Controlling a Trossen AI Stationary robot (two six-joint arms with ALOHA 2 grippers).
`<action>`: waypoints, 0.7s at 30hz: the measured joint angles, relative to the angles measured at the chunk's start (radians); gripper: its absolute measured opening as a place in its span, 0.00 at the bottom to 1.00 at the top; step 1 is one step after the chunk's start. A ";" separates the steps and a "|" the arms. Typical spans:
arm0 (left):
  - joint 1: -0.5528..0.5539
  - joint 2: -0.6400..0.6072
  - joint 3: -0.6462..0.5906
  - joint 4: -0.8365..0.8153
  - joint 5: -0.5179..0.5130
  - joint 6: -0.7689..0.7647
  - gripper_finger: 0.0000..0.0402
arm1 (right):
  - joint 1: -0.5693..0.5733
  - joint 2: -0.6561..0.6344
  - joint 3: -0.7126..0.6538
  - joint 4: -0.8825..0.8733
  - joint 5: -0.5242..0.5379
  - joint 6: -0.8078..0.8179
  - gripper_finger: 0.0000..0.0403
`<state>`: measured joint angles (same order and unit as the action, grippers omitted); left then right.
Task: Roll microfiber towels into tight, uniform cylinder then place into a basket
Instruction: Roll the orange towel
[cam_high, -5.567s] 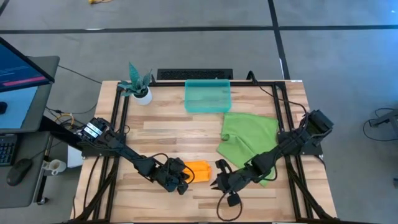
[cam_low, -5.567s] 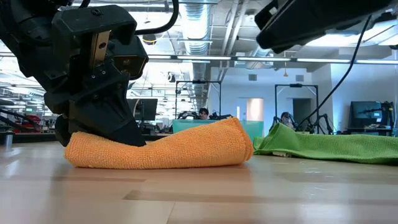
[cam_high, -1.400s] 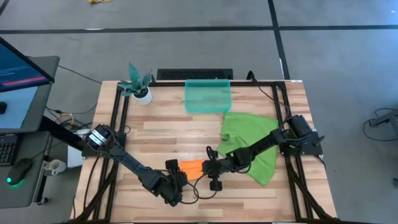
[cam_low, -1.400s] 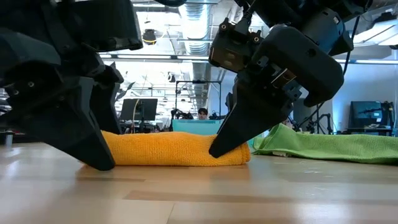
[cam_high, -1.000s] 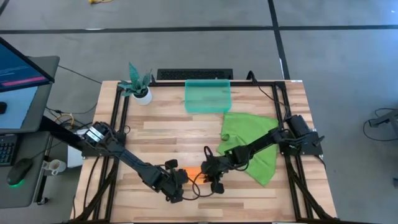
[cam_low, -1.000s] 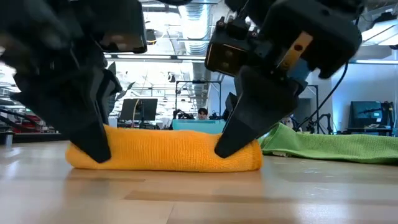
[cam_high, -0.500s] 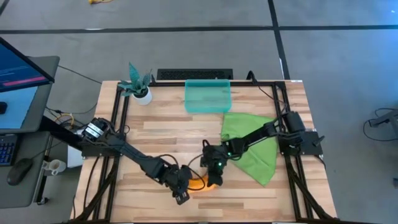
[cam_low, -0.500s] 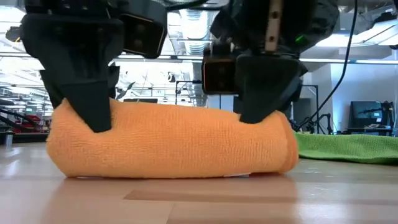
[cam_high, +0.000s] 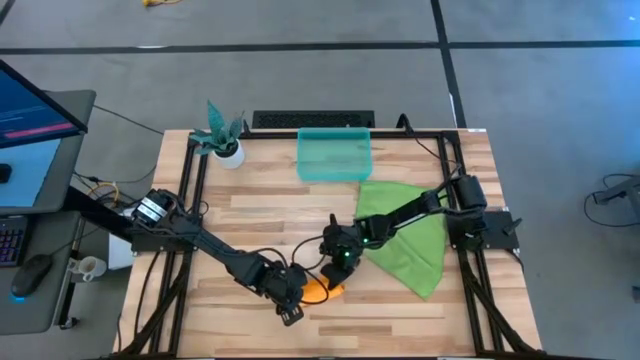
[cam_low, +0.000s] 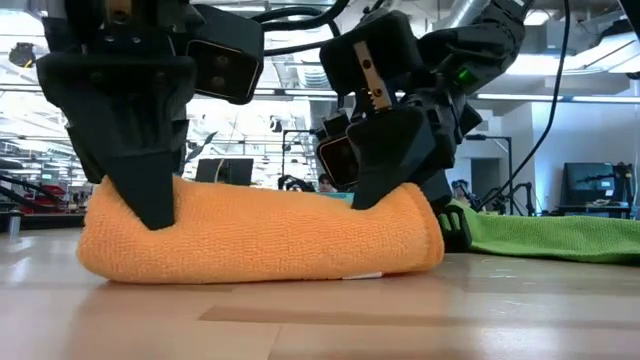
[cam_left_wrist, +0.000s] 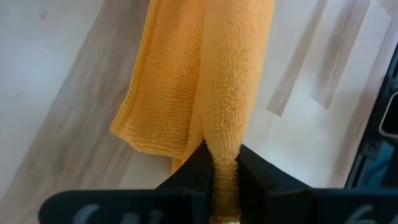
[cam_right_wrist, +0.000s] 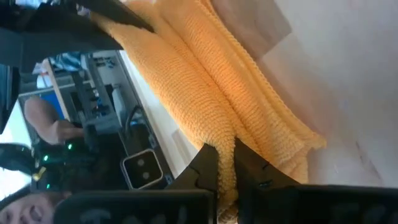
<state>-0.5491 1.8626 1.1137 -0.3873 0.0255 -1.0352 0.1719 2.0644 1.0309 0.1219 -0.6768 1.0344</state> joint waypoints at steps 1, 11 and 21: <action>0.000 0.000 0.000 -0.004 0.000 0.012 0.07 | 0.000 0.000 0.000 0.004 0.020 0.013 0.09; -0.003 0.000 0.000 -0.056 -0.038 0.132 0.12 | 0.005 0.001 0.002 0.023 0.069 0.082 0.09; -0.011 -0.003 -0.006 -0.147 0.007 0.205 0.35 | 0.005 0.002 0.002 0.009 0.068 0.095 0.09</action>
<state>-0.5600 1.8592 1.1082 -0.5346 0.0321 -0.8301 0.1772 2.0659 1.0328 0.1311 -0.6089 1.1297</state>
